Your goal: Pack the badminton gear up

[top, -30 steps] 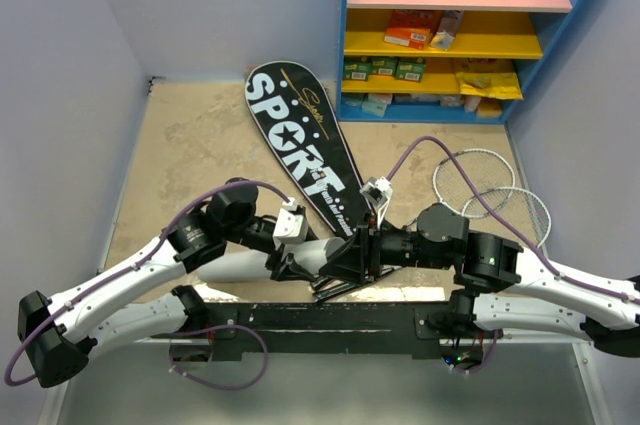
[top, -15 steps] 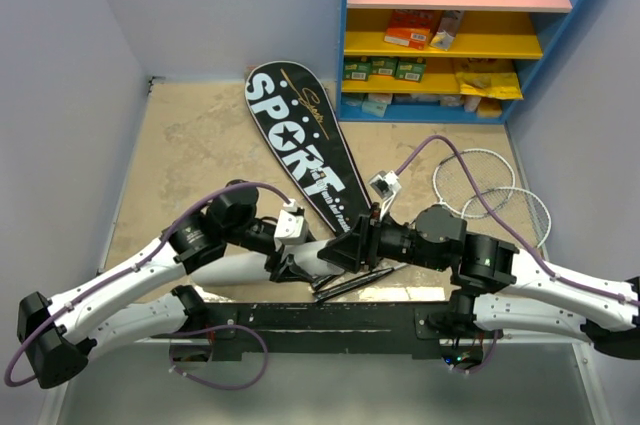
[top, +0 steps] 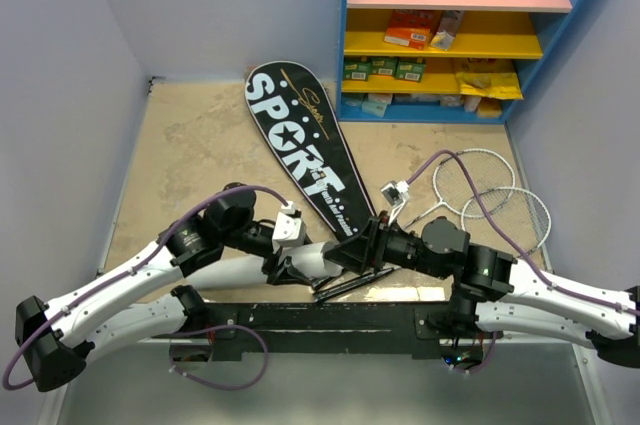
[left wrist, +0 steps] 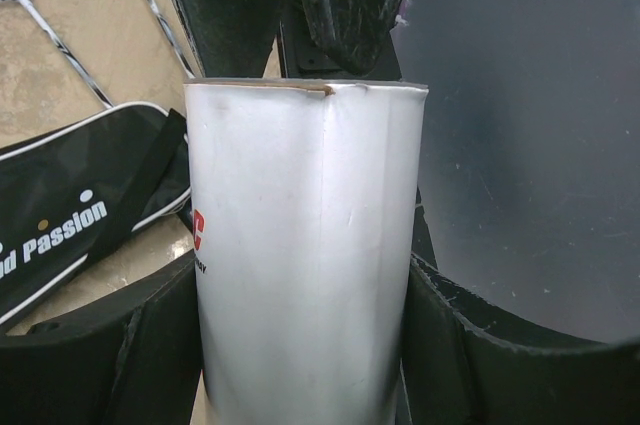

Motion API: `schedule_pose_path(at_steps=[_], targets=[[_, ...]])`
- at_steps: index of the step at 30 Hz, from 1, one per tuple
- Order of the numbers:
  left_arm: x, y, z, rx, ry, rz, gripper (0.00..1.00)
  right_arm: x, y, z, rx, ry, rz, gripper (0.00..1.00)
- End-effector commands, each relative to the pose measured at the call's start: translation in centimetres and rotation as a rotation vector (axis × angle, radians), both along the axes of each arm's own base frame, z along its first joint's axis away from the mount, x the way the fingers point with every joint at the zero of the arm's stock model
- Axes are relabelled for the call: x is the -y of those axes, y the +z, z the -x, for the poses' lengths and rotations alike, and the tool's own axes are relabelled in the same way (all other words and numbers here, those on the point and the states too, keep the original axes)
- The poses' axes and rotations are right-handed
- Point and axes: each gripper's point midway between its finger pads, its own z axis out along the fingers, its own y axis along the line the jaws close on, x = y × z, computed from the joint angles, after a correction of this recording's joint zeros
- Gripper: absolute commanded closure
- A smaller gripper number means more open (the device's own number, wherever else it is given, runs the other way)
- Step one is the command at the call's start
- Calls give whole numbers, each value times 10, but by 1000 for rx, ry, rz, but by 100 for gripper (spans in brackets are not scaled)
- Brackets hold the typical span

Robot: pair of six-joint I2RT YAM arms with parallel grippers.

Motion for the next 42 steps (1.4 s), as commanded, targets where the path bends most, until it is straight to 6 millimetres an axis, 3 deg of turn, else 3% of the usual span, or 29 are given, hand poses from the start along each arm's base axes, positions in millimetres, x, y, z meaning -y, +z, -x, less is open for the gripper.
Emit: schedule_pose_path(at_steps=[1,11,14,15,18,24,26,28,29,31,32,33,34,35,36,37,39,40,42], targets=[[14,66,3,172,-78,237,100,-2,-41,7,-69,27,90,46],[15,67,-5,189,-34,237,100,3,-55,10,-76,33,117,59],[15,68,-6,194,-28,241,100,3,-58,11,-80,40,121,75],[15,68,-8,195,-19,239,100,3,-59,11,-84,43,122,86],[14,73,-15,216,21,249,100,0,-67,15,-103,64,130,100],[14,76,-31,230,113,257,100,-12,-71,23,-107,129,123,100],[14,74,-39,237,155,244,100,-14,-65,23,-94,139,128,100],[12,67,-47,251,192,214,100,-12,-72,19,-78,128,192,100],[11,65,-54,260,225,201,100,-13,-59,16,-62,123,190,100],[9,61,-60,270,254,181,100,0,-61,1,-35,34,280,100],[8,60,-68,281,295,168,100,2,-38,-6,-5,-1,268,100],[5,55,-75,291,324,139,100,9,-31,-13,13,-40,288,100],[3,52,-82,300,357,117,100,28,-38,-27,21,-146,377,100],[-2,52,-95,319,421,95,100,35,-14,-34,40,-197,356,100],[-5,49,-102,325,451,71,100,50,-16,-39,44,-248,408,100],[-11,49,-112,334,494,58,100,64,7,-51,77,-335,385,100],[-21,48,-133,346,588,21,100,82,18,-56,93,-400,392,99],[-31,47,-147,347,646,4,100,91,34,-57,104,-428,356,98],[-44,42,-171,340,739,-49,100,102,41,-61,121,-469,351,98]])
